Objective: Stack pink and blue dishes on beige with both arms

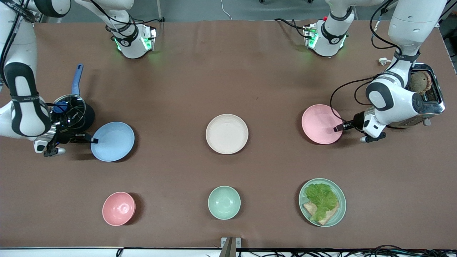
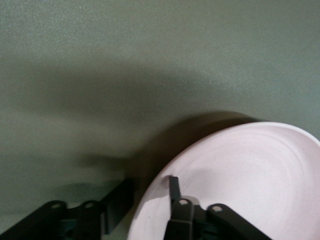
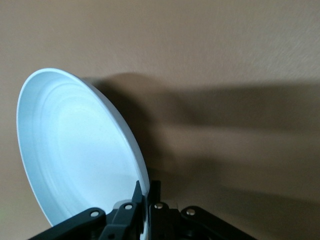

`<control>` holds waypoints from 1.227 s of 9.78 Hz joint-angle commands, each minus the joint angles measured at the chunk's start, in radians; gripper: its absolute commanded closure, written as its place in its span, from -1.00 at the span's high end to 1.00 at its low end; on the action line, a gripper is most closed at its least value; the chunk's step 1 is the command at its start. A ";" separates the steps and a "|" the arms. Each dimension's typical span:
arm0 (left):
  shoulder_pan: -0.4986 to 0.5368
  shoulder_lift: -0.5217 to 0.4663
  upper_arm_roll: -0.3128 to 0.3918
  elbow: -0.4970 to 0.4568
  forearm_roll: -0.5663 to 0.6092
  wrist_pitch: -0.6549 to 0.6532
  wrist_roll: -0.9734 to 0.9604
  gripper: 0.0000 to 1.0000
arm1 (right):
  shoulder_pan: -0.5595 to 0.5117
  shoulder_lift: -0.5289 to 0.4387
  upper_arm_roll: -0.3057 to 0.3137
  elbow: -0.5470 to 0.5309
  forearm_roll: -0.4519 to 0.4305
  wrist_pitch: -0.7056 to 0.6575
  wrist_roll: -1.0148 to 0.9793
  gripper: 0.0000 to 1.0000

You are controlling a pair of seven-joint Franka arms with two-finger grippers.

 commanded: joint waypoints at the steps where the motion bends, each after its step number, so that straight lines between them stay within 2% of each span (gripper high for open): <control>1: -0.007 0.006 -0.010 -0.016 -0.025 0.022 0.024 -0.99 | 0.011 -0.028 -0.037 0.177 -0.111 -0.198 0.159 -0.99; 2: -0.005 -0.011 -0.010 -0.022 -0.023 0.014 0.043 -0.99 | 0.014 -0.030 -0.034 0.277 -0.199 -0.277 0.276 -0.99; 3: -0.001 -0.029 -0.008 -0.028 -0.025 0.009 0.069 -0.99 | 0.027 -0.033 -0.033 0.351 -0.239 -0.327 0.366 -0.99; 4: 0.001 -0.054 -0.007 -0.031 -0.022 0.008 0.092 -0.99 | 0.033 -0.051 -0.033 0.391 -0.253 -0.334 0.425 -0.99; 6: -0.008 -0.159 -0.011 -0.016 -0.008 -0.094 0.092 -1.00 | 0.063 -0.129 -0.026 0.457 -0.316 -0.394 0.630 -0.99; 7: -0.022 -0.206 -0.042 -0.016 -0.008 -0.106 0.084 -1.00 | 0.071 -0.159 -0.008 0.479 -0.316 -0.408 0.710 -0.99; 8: -0.022 -0.224 -0.126 -0.014 -0.008 -0.103 0.068 -1.00 | 0.071 -0.203 0.039 0.479 -0.324 -0.421 0.794 -0.99; 9: -0.024 -0.218 -0.207 -0.001 -0.008 -0.086 0.026 -1.00 | 0.073 -0.237 0.062 0.474 -0.321 -0.461 0.864 -0.99; 10: -0.031 -0.197 -0.288 0.024 -0.008 -0.060 -0.024 -1.00 | 0.074 -0.252 0.113 0.476 -0.312 -0.489 0.940 -0.99; 11: -0.034 -0.150 -0.388 0.033 -0.007 -0.003 -0.072 -1.00 | 0.071 -0.251 0.186 0.474 -0.312 -0.475 0.987 -0.99; 12: -0.037 -0.078 -0.471 0.056 -0.007 0.091 -0.109 -0.99 | 0.076 -0.249 0.232 0.473 -0.321 -0.442 0.993 -0.99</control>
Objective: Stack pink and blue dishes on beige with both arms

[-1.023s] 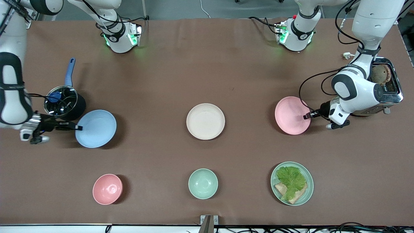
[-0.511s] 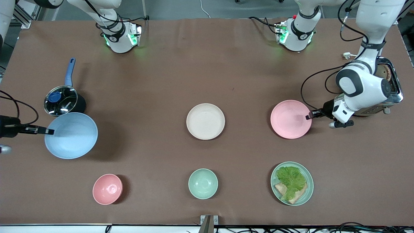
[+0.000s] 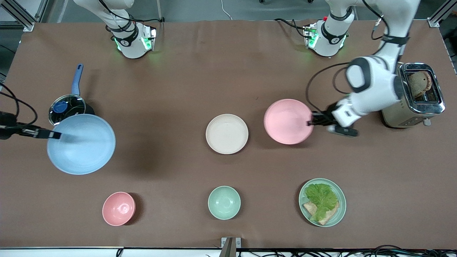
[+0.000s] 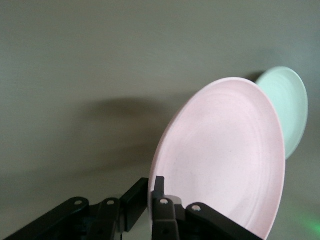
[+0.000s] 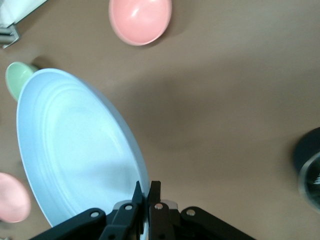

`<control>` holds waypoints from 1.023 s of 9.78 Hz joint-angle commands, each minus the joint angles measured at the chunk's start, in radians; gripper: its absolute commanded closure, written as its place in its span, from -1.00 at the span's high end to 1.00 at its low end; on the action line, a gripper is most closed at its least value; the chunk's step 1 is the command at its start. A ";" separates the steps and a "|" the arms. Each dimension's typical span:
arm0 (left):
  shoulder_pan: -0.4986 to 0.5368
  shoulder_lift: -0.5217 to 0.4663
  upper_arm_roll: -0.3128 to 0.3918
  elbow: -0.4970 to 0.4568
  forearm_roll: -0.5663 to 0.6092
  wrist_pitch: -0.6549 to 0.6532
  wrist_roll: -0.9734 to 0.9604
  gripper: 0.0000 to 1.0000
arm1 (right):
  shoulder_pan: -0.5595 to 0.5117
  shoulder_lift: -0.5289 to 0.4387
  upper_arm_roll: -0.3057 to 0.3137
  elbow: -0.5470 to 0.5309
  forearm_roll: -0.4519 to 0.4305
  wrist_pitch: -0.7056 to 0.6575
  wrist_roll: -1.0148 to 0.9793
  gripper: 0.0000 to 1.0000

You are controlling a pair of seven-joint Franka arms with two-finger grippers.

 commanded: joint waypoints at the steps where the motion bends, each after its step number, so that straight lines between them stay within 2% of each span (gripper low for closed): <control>1: -0.015 0.197 -0.150 0.057 -0.003 0.215 -0.086 -0.99 | 0.002 -0.012 0.115 -0.045 -0.028 0.043 0.041 -0.99; 2: -0.048 0.234 -0.172 0.065 -0.001 0.296 -0.138 -0.97 | 0.019 -0.010 0.148 -0.089 -0.025 0.075 0.062 -0.99; 3: -0.094 0.239 -0.176 0.067 -0.003 0.324 -0.189 -0.97 | 0.033 -0.015 0.201 -0.163 -0.023 0.161 0.140 -0.99; 4: -0.125 0.239 -0.173 0.067 0.008 0.332 -0.236 -0.97 | 0.031 -0.021 0.284 -0.227 -0.022 0.255 0.188 -0.99; 5: -0.163 0.245 -0.168 0.068 0.020 0.360 -0.287 -0.97 | 0.036 -0.018 0.327 -0.279 -0.011 0.306 0.191 -0.99; 8: -0.200 0.320 -0.165 0.133 0.034 0.440 -0.402 -0.98 | 0.051 -0.016 0.462 -0.450 -0.006 0.465 0.223 -0.99; 9: -0.203 0.322 -0.165 0.134 0.034 0.442 -0.402 -0.98 | 0.051 -0.015 0.499 -0.485 -0.002 0.528 0.223 -0.99; 10: -0.203 0.340 -0.163 0.152 0.037 0.442 -0.402 -0.98 | 0.053 -0.013 0.501 -0.486 0.006 0.538 0.223 -0.99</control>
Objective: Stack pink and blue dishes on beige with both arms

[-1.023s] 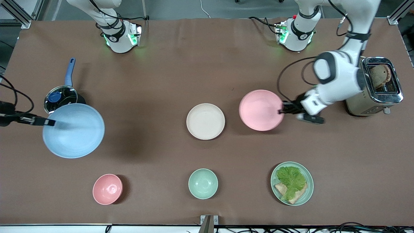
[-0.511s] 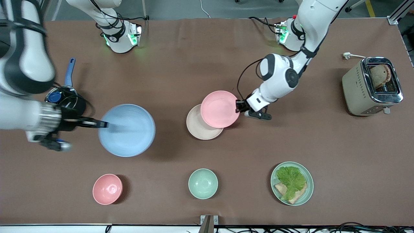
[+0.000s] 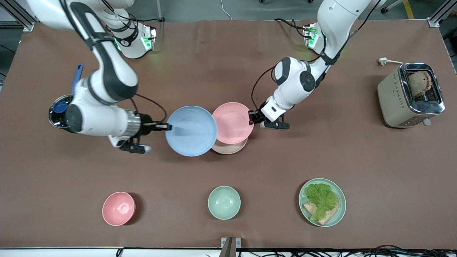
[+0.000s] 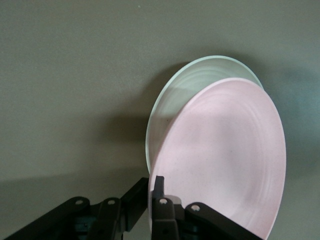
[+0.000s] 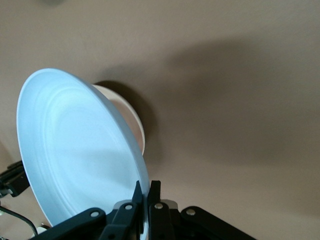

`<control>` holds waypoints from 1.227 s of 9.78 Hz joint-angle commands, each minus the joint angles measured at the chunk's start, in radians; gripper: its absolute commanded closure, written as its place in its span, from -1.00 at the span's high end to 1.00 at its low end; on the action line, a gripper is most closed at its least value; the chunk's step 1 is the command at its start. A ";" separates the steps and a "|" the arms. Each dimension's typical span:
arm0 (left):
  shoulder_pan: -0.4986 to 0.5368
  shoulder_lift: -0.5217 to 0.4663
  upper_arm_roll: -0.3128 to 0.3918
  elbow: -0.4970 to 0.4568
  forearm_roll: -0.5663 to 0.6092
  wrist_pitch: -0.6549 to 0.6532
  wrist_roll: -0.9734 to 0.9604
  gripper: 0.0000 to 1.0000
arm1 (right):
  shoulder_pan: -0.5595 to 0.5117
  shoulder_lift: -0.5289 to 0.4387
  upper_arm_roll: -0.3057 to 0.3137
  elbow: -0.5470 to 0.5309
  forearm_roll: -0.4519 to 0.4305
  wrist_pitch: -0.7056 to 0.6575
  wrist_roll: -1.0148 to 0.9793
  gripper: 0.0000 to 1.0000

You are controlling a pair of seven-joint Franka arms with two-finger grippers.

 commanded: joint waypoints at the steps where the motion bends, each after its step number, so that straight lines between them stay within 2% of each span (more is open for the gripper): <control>1: -0.009 0.092 0.013 0.066 0.044 0.020 -0.016 -0.97 | -0.016 -0.029 0.018 -0.036 0.015 0.026 0.012 -0.99; 3: -0.022 0.107 0.033 0.082 0.062 0.022 -0.022 -0.81 | -0.007 -0.028 0.027 -0.040 0.015 0.026 0.012 -0.99; 4: -0.022 0.107 0.035 0.082 0.063 0.022 -0.022 -0.50 | -0.005 -0.026 0.029 -0.042 0.015 0.027 0.012 -0.99; 5: -0.024 0.113 0.042 0.108 0.063 0.022 -0.023 0.14 | -0.004 -0.025 0.029 -0.042 0.015 0.029 0.012 -0.99; 6: -0.027 0.138 0.048 0.140 0.064 0.022 -0.057 0.69 | 0.002 -0.014 0.029 -0.042 0.015 0.030 0.012 -0.99; 7: -0.038 0.132 0.056 0.154 0.064 0.020 -0.080 1.00 | 0.018 0.006 0.029 -0.046 0.015 0.065 0.013 -0.99; 9: -0.013 0.062 0.064 0.110 0.096 0.014 -0.066 1.00 | 0.028 0.024 0.064 -0.091 0.016 0.165 0.053 -0.99; 11: 0.004 -0.061 0.143 -0.006 0.208 -0.003 -0.028 1.00 | 0.065 0.097 0.108 -0.095 0.019 0.316 0.119 -0.98; 12: 0.008 -0.102 0.194 -0.025 0.233 -0.080 0.025 1.00 | 0.077 0.134 0.125 -0.102 0.019 0.388 0.130 -0.98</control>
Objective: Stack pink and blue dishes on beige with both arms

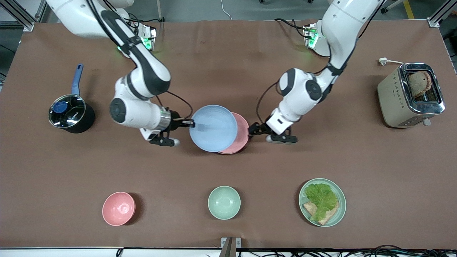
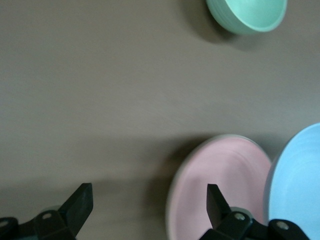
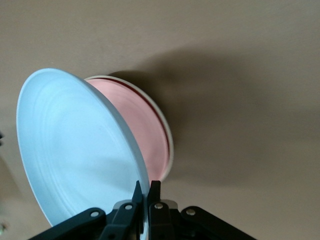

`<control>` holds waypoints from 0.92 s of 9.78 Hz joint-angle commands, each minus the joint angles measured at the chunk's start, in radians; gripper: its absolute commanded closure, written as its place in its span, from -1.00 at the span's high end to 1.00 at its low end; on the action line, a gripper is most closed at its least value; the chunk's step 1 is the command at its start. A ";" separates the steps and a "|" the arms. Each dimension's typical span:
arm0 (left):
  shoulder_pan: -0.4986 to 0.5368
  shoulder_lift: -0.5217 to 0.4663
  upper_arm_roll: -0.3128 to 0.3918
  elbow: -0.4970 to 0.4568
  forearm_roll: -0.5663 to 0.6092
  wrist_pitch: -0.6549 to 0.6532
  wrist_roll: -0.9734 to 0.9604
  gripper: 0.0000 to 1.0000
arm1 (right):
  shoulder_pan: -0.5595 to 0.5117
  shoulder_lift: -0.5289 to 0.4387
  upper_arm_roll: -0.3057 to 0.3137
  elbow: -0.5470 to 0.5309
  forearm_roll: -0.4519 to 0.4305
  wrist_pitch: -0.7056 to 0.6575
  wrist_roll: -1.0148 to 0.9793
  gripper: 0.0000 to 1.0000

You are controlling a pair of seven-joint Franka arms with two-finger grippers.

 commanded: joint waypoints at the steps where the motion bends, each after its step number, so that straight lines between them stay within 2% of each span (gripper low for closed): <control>1: 0.039 -0.115 0.066 -0.079 0.054 -0.198 0.107 1.00 | 0.031 0.064 0.036 -0.016 0.016 0.131 0.035 -0.98; 3: 0.117 -0.221 0.135 -0.041 0.212 -0.437 0.152 1.00 | 0.037 0.068 0.036 -0.030 0.014 0.142 0.036 -0.96; 4: 0.168 -0.261 0.142 0.014 0.297 -0.567 0.153 1.00 | 0.034 0.068 0.036 -0.037 0.013 0.138 0.038 -0.96; 7: 0.176 -0.313 0.280 0.314 0.365 -1.000 0.157 1.00 | 0.024 0.068 0.036 -0.046 0.011 0.124 0.026 -0.94; 8: 0.173 -0.329 0.328 0.400 0.387 -1.077 0.164 1.00 | 0.025 0.068 0.036 -0.046 0.011 0.124 0.024 -0.91; 9: 0.181 -0.353 0.333 0.463 0.449 -1.136 0.169 1.00 | 0.028 0.078 0.036 -0.046 0.009 0.124 0.024 -0.74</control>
